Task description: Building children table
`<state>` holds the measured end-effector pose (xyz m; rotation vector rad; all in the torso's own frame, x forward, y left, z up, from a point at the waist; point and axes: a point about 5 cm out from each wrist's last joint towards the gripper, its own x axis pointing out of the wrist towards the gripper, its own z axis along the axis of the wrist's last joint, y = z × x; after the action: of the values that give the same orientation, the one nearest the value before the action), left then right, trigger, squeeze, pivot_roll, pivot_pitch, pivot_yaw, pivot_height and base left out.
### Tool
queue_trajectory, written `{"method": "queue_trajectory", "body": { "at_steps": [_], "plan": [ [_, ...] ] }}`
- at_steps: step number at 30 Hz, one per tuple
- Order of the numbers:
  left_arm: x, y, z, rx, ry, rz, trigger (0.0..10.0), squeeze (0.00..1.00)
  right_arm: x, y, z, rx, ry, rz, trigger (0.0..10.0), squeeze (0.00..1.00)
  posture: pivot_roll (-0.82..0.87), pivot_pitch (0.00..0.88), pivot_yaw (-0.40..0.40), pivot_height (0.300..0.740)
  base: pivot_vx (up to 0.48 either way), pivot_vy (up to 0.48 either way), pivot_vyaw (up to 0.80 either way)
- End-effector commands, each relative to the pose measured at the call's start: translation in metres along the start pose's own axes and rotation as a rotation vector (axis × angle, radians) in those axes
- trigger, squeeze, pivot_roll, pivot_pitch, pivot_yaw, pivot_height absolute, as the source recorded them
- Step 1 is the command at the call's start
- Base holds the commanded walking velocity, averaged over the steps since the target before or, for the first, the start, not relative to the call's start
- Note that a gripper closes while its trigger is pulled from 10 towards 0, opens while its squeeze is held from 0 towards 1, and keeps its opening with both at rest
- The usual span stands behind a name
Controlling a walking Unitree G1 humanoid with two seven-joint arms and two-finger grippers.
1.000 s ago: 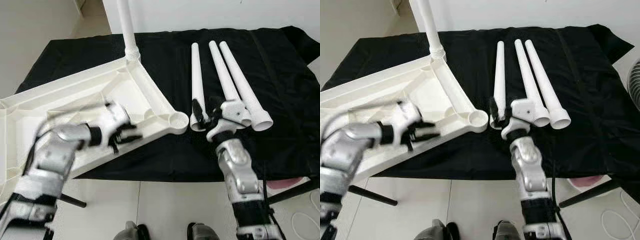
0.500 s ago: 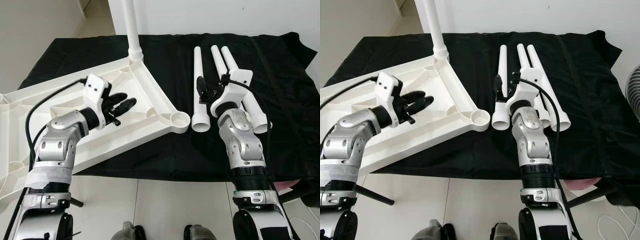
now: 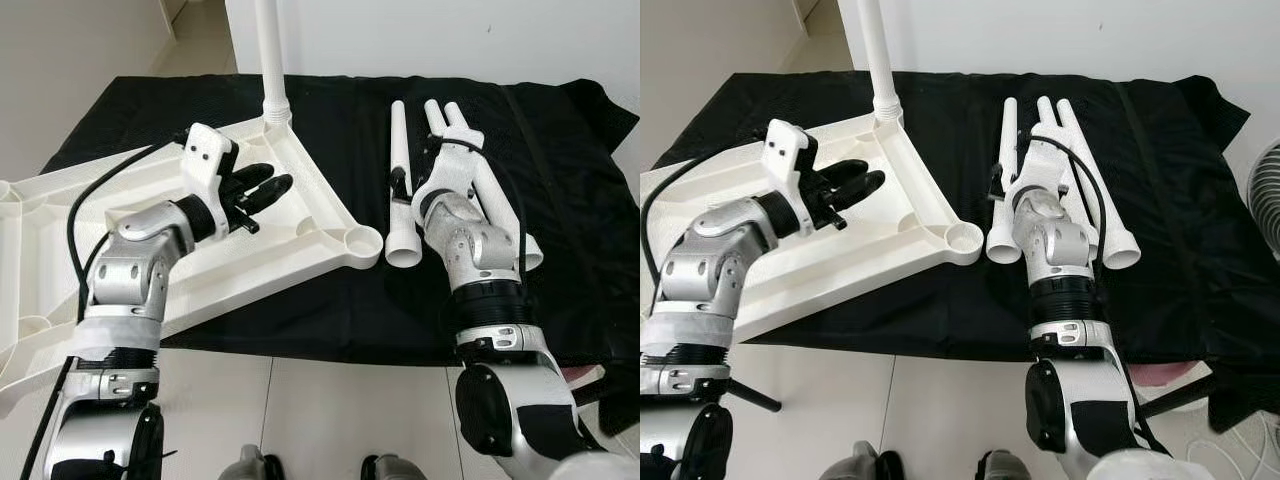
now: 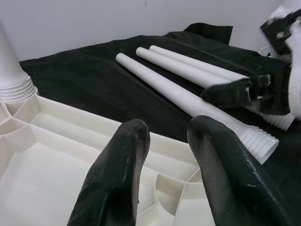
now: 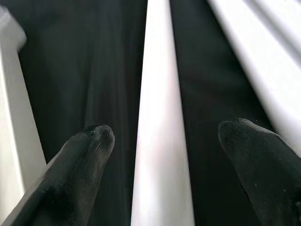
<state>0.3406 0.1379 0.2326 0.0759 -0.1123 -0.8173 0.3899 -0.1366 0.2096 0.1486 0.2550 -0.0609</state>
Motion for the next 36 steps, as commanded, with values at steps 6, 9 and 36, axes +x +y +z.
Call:
{"method": "queue_trajectory", "body": {
  "at_steps": [6, 9, 36],
  "plan": [
    [0.008, 0.005, 0.005, -0.013, -0.020, 0.174, 10.0, 0.00, 0.009, 0.004, -0.015, -0.029, 0.183, -0.055, 10.0, 0.00, -0.14, 0.076, 0.013, 0.740, 0.000, 0.000, 0.00],
    [0.011, 0.002, 0.001, -0.018, -0.020, 0.195, 10.0, 0.00, 0.011, 0.006, -0.024, -0.021, 0.267, -0.047, 10.0, 0.00, -0.14, 0.084, 0.005, 0.740, 0.000, 0.000, 0.00],
    [0.026, -0.008, 0.015, -0.036, -0.066, 0.231, 10.0, 0.00, 0.018, 0.000, -0.031, 0.054, 0.479, 0.056, 0.0, 0.00, -0.12, 0.111, 0.043, 0.740, 0.000, 0.000, 0.00]
  ]
}}
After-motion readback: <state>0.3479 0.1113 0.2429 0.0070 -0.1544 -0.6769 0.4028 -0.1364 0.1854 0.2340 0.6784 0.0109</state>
